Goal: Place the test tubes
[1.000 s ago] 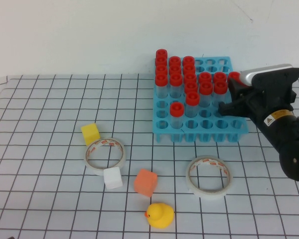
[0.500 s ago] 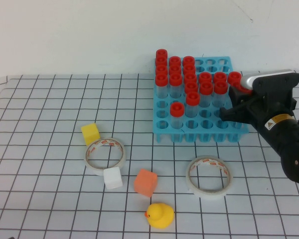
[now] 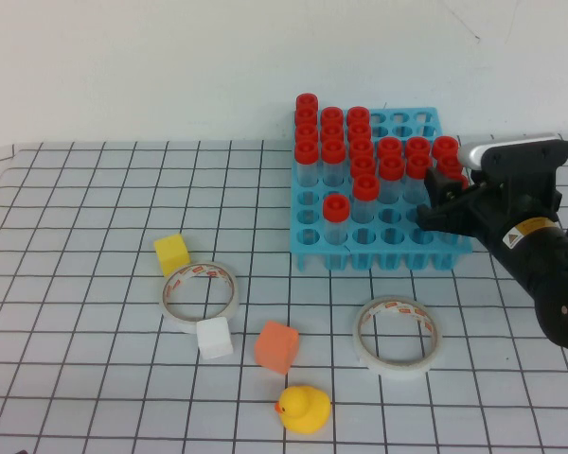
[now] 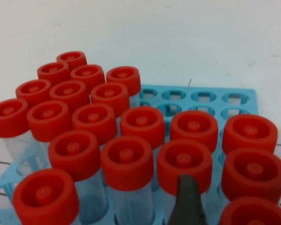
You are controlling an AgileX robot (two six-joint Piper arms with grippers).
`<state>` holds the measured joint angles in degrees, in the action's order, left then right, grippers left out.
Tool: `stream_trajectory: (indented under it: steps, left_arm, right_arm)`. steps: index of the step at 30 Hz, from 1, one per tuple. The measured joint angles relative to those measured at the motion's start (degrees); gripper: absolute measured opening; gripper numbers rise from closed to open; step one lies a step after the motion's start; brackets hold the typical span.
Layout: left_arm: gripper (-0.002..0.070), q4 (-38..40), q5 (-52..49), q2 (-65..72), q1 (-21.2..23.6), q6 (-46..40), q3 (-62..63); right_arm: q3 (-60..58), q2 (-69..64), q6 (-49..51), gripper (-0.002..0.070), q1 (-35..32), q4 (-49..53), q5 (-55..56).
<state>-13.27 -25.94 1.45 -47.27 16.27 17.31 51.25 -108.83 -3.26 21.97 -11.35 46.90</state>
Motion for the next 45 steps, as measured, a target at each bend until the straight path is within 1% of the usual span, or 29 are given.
stream_trajectory:
  steps: [2,4,6,7,9,11,13,15,17,19,21,27,33,36,40,45]
  left_arm:
    - [-0.0001,0.0,0.0,0.0,0.0,0.0,0.0]
    - [-0.0001,0.0,0.0,0.0,0.0,0.0,0.0]
    - [-0.0001,0.0,0.0,0.0,0.0,0.0,0.0]
    - [-0.0001,0.0,0.0,0.0,0.0,0.0,0.0]
    - [-0.0001,0.0,0.0,0.0,0.0,0.0,0.0]
    - [-0.0001,0.0,0.0,0.0,0.0,0.0,0.0]
    - [-0.0001,0.0,0.0,0.0,0.0,0.0,0.0]
    - [-0.0001,0.0,0.0,0.0,0.0,0.0,0.0]
    - [-0.0001,0.0,0.0,0.0,0.0,0.1,0.0]
    - [-0.0001,0.0,0.0,0.0,0.0,0.1,0.0]
    - [-0.0001,0.0,0.0,0.0,0.0,0.1,0.0]
    - [-0.0001,0.0,0.0,0.0,0.0,0.1,0.0]
    - [-0.0001,0.0,0.0,0.0,0.0,0.1,0.0]
    - [-0.0001,0.0,0.0,0.0,0.0,0.1,0.0]
    - [-0.0001,0.0,0.0,0.0,0.0,0.1,0.0]
    - [-0.0001,0.0,0.0,0.0,0.0,0.1,0.0]
  right_arm:
    - [-0.9,1.1,0.6,0.048,0.0,0.2,-0.3]
    - [-2.8,3.5,1.1,0.0475,0.0,0.4,-0.6]
    - [-5.8,7.3,1.2,0.0434,0.1,0.4,-0.7]
    - [-7.7,10.0,1.2,0.0394,0.1,0.4,-0.7]
    - [-11.3,16.2,2.0,0.0289,0.1,0.5,-0.7]
    - [-15.7,23.3,3.6,0.0146,0.1,1.7,-0.7]
    - [-19.9,30.0,5.1,0.0067,0.1,4.4,-0.7]
    - [-24.3,37.4,6.8,0.0028,0.1,9.3,-0.8]
    - [-27.4,43.9,8.5,0.0012,0.1,15.3,-2.5]
    - [-29.6,50.8,10.6,0.0005,0.1,20.5,-6.5]
    - [-30.7,57.4,13.4,0.0001,0.1,24.2,-13.5]
    - [-31.8,75.1,15.5,-0.0001,0.1,27.0,-38.2]
    - [-32.8,91.8,15.4,-0.0001,0.1,30.6,-56.0]
    - [-35.8,98.7,14.7,-0.0001,0.1,30.6,-58.9]
    - [-40.3,105.7,13.9,-0.0001,0.1,30.6,-59.6]
    - [-43.4,109.4,14.2,-0.0001,0.1,30.6,-63.4]
